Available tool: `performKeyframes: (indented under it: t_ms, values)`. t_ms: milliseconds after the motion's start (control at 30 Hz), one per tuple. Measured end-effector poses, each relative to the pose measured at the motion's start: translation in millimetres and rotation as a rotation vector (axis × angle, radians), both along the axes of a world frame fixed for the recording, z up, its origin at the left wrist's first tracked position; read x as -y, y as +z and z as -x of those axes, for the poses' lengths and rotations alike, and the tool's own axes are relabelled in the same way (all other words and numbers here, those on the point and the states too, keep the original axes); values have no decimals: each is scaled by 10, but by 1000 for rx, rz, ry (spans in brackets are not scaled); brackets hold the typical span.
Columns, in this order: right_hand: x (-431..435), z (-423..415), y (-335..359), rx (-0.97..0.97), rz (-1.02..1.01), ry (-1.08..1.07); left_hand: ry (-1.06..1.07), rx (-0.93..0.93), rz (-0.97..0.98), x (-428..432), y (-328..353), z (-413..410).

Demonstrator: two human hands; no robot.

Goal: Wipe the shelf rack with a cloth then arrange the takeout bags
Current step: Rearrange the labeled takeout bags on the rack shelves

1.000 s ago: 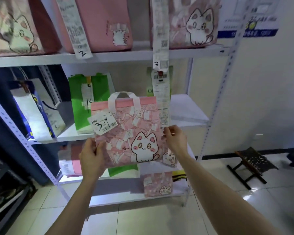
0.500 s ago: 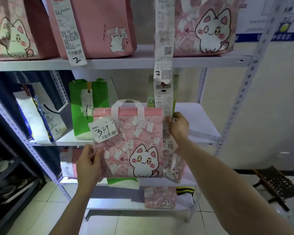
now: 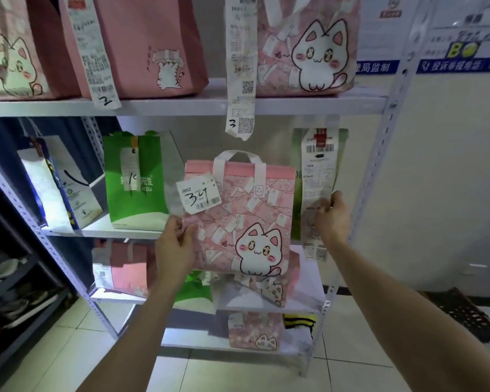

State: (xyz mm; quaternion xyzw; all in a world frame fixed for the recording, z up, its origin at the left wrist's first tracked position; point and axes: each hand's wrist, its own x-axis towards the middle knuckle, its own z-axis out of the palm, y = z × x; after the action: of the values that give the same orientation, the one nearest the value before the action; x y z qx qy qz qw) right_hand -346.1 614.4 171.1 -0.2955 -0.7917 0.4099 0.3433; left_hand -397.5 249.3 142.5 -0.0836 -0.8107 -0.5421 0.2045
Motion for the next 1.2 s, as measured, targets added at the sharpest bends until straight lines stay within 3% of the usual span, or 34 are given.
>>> performKeyframes:
  t_ms: [400, 733, 1200]
  values:
    - [-180, 35, -48, -5, 57, -67, 3, -3, -13, -544, 257, 821]
    - [-102, 94, -157, -28, 36, -176, 114, -62, -177, -595, 51, 1210]
    - [11, 51, -222, -21, -6, -246, -143, 15, -75, -649, -206, 1415]
